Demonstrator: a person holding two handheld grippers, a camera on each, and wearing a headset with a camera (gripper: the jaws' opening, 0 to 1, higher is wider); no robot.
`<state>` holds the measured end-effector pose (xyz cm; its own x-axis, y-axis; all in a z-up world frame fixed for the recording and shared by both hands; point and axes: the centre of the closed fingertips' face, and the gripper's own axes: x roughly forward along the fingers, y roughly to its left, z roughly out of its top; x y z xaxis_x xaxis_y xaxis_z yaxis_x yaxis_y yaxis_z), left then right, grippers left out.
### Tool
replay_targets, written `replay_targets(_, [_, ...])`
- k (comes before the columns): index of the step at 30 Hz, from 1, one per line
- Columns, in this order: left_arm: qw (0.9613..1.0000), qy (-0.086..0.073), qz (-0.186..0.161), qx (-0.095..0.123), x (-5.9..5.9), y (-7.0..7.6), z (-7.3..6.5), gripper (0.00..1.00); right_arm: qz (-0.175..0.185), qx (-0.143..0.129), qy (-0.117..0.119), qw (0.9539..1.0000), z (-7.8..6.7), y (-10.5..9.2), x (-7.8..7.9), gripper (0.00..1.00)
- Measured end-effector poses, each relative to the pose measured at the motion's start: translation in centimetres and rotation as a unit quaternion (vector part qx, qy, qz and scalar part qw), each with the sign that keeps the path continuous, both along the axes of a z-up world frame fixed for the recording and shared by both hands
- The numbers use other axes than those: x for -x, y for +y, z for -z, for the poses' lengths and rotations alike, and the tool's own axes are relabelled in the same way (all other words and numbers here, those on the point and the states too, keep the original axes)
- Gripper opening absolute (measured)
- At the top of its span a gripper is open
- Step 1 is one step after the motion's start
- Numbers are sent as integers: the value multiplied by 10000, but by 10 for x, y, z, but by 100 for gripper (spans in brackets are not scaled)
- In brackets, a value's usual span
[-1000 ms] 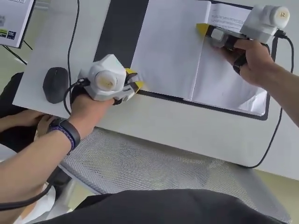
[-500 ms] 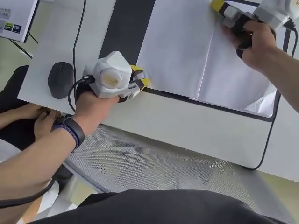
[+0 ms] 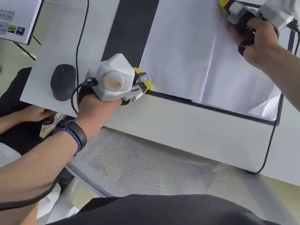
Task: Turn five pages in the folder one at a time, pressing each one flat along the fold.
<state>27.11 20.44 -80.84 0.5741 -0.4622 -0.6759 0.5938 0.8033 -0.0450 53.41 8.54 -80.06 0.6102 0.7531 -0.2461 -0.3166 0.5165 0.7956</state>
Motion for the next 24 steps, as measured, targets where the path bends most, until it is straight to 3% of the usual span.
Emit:
replay_targets(6, [10000, 7, -18, 18, 0, -1, 0, 17, -574, 88, -67, 9983, 0, 4, 26, 0])
replay_targets(14, [10000, -5, -51, 42, 0, -1, -1, 17, -1266, 365, -235, 9910, -2, 9, 69, 0])
replay_targets(19, [9999, -5, -136, 91, 0, -1, -1, 17, -1547, 284, -252, 9872, -2, 10, 109, 0])
replay_targets(24, [9998, -9, -153, 101, 1, -2, -1, 18, -1604, 186, -241, 9866, -5, 7, 134, 0])
